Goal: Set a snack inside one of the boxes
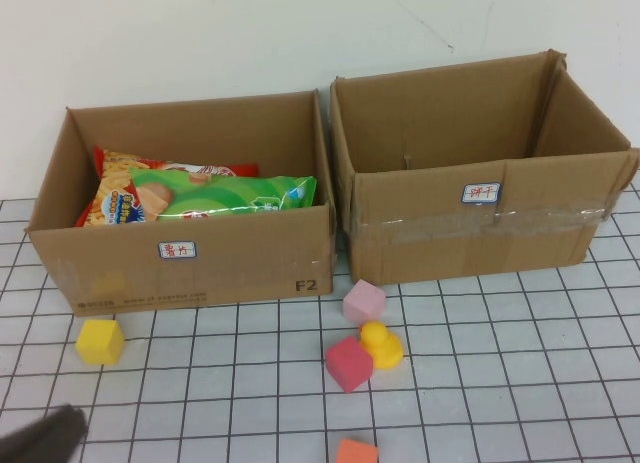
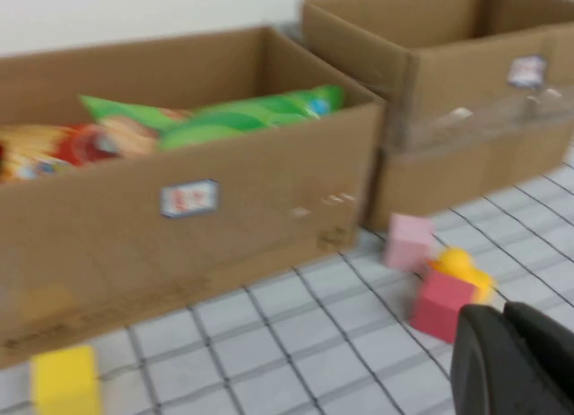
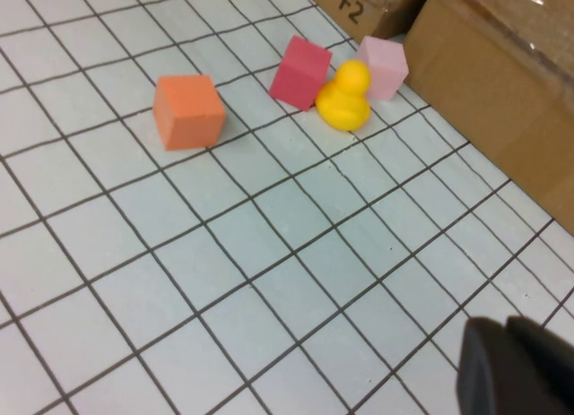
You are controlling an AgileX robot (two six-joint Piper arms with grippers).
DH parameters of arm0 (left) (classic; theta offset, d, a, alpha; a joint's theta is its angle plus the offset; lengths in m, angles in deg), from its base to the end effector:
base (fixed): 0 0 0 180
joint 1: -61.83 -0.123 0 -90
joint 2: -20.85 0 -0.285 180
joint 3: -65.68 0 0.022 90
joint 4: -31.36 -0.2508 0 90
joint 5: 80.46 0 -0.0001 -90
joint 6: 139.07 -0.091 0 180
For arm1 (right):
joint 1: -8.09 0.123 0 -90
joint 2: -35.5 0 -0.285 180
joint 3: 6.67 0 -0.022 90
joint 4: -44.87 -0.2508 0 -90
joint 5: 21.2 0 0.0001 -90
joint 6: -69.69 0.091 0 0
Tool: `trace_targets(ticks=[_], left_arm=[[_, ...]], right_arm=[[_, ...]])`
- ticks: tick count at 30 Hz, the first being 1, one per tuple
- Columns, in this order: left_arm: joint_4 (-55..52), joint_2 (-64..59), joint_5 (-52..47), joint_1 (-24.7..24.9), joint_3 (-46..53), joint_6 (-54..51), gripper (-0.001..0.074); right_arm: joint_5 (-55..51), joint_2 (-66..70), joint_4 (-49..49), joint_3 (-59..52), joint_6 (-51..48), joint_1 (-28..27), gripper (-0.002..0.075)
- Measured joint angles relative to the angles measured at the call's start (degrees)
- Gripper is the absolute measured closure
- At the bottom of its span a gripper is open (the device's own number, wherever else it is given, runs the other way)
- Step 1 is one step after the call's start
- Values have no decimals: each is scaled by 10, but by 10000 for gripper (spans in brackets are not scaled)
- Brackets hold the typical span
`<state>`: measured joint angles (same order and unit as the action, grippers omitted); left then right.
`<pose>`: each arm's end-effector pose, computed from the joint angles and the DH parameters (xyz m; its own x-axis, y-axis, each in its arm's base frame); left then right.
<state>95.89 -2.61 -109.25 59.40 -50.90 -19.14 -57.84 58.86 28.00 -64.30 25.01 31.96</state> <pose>0.0700 -0.0367 0.2576 -0.1860 -0.0300 -0.9821 0.3849 0.9174 -0.1009 0.0511 0.0399 0.2570 -0.0706 -0.5860 -0.8072 -0.6728 0.6254 -0.3952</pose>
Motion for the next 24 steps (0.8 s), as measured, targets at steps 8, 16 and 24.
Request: trace_targets(ticks=[8,16,24], left_arm=[[-2,10,-46,11,0,-1,736],[-26,118,120,16,20,-9,736],[-26,133,218,16,84,-12,736]], right_arm=[[-2,0,0,0,0,0,727],[-4,0,-1,0,0,0,727],[-4,0,-2,0,0,0,727]])
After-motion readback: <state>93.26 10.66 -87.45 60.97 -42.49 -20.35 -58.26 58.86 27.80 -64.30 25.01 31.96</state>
